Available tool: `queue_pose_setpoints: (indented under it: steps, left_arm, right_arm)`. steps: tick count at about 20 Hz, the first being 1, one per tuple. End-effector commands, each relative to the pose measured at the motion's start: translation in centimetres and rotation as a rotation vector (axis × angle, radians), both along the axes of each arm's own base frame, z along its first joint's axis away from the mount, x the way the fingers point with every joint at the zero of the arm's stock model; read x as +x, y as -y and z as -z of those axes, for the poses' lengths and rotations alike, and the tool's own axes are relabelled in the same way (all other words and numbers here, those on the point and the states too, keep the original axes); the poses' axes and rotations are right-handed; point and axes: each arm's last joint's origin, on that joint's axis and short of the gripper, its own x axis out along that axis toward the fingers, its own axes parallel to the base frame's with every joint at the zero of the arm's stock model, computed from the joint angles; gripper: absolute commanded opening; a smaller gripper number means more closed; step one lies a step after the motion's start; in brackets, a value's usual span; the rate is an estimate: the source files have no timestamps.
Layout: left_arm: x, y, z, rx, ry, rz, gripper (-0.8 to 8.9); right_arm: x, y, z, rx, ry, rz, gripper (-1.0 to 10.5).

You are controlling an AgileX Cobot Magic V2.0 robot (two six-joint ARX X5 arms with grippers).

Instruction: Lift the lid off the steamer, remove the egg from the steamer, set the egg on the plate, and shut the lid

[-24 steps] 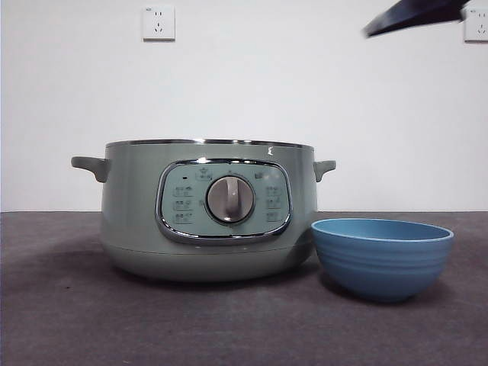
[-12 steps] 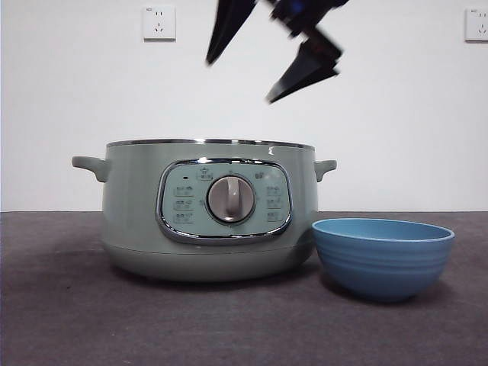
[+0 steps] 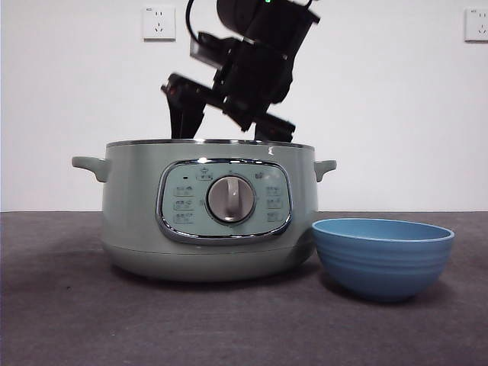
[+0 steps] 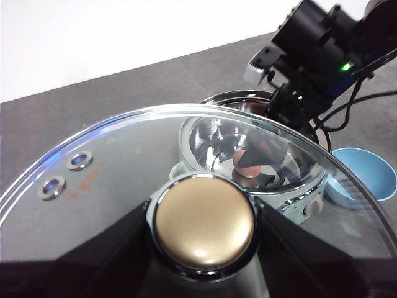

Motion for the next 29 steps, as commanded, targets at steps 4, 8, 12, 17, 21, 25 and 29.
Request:
queue_pose_setpoints:
  steps: [4, 8, 12, 17, 21, 25, 29]
  left_arm:
    - [-0.3, -0.1, -0.4, -0.021, 0.036, -0.003, -0.08]
    - [-0.3, -0.2, -0.3, -0.016, 0.034, -0.002, -0.08]
    - [-0.3, -0.1, -0.3, -0.016, 0.034, -0.002, -0.08]
    - [-0.3, -0.1, -0.3, -0.016, 0.034, 0.000, -0.08]
    - [-0.3, -0.1, -0.4, -0.017, 0.035, 0.001, -0.08]
    - [-0.2, -0.1, -0.5, -0.023, 0.050, 0.006, -0.08]
    - [-0.2, -0.1, -0.7, -0.031, 0.065, 0.006, -0.08]
  right_arm:
    - [1.0, -1.0, 3.7, -0.034, -0.058, 0.022, 5.3]
    - [1.2, -1.2, 4.0, -0.018, -0.057, 0.043, 4.0]
    - [1.1, -1.1, 4.1, -0.020, -0.076, 0.059, 2.4]
    - [0.9, -0.9, 4.2, -0.039, -0.097, 0.052, 0.0]
    - [0.8, -0.9, 1.8, 0.030, -0.017, 0.041, -0.1]
    - [-2.1, 1.8, -6.8, 0.107, 0.143, 0.046, -0.1]
    - [-8.8, 7.8, -14.7, -0.019, 0.264, 0.100, -0.2]
